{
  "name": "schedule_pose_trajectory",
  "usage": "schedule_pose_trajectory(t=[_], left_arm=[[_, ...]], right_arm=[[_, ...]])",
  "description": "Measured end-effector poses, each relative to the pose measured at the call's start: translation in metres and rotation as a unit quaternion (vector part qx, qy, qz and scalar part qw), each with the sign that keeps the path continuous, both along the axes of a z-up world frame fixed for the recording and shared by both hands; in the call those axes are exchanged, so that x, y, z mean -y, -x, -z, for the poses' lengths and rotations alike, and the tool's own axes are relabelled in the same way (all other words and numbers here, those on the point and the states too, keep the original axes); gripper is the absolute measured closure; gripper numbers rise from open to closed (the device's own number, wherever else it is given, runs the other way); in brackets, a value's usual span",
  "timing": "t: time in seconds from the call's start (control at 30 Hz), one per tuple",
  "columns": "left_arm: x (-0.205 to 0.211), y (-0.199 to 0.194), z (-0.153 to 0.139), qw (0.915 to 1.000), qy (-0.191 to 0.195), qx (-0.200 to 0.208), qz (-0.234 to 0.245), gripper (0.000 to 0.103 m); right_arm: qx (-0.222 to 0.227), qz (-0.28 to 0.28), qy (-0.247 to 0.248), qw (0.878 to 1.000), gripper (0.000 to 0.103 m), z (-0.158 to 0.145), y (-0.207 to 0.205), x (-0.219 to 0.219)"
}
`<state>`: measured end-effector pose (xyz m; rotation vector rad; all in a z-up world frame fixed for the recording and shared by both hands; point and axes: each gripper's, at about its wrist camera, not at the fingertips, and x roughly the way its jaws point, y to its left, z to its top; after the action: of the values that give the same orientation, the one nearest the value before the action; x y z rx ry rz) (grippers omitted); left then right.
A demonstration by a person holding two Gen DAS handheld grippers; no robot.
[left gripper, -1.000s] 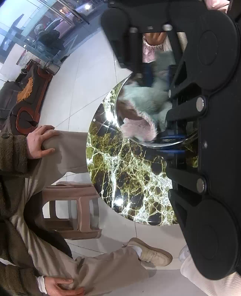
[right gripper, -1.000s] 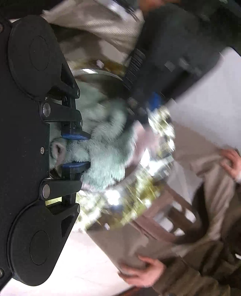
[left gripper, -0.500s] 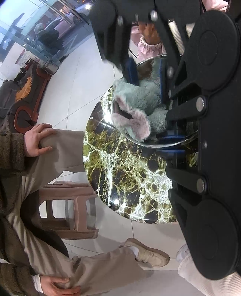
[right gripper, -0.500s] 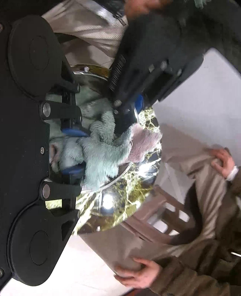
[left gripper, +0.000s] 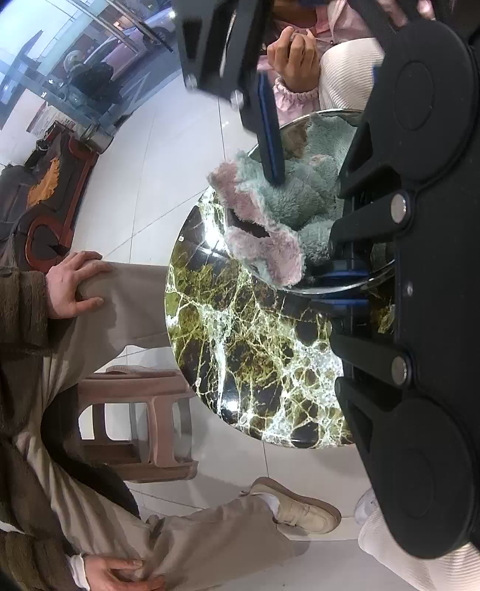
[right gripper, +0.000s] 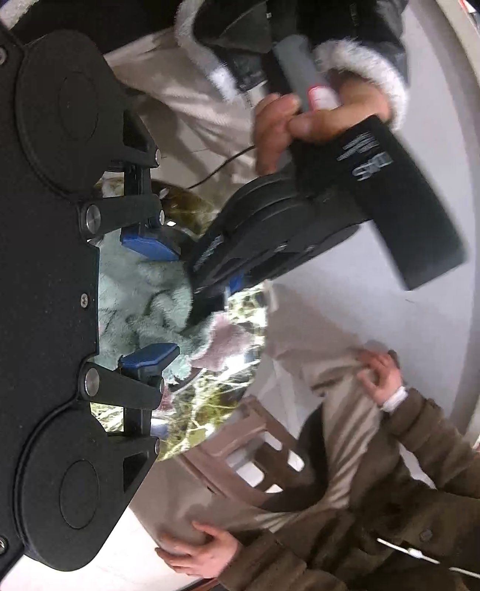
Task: Clean bowl
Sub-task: 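Hold the bowl rim with the left gripper while the right gripper wipes the towel along the inner wall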
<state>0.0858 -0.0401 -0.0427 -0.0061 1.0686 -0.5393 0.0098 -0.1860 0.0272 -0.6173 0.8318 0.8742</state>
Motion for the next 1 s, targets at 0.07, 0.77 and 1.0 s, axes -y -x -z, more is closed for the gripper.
schedule_pose_trajectory(t=[0.07, 0.77, 1.0], left_arm=[[0.000, 0.000, 0.000, 1.0000, -0.001, 0.000, 0.001, 0.093], [0.001, 0.001, 0.000, 0.9999, 0.004, 0.003, -0.011, 0.093], [0.001, 0.000, 0.001, 0.9999, 0.007, 0.003, -0.014, 0.093]], right_arm=[[-0.016, 0.009, 0.005, 1.000, 0.054, 0.011, -0.010, 0.000], [-0.040, 0.040, 0.045, 0.997, 0.074, 0.024, -0.024, -0.002], [-0.092, 0.029, 0.035, 0.995, 0.072, 0.026, -0.009, -0.005]])
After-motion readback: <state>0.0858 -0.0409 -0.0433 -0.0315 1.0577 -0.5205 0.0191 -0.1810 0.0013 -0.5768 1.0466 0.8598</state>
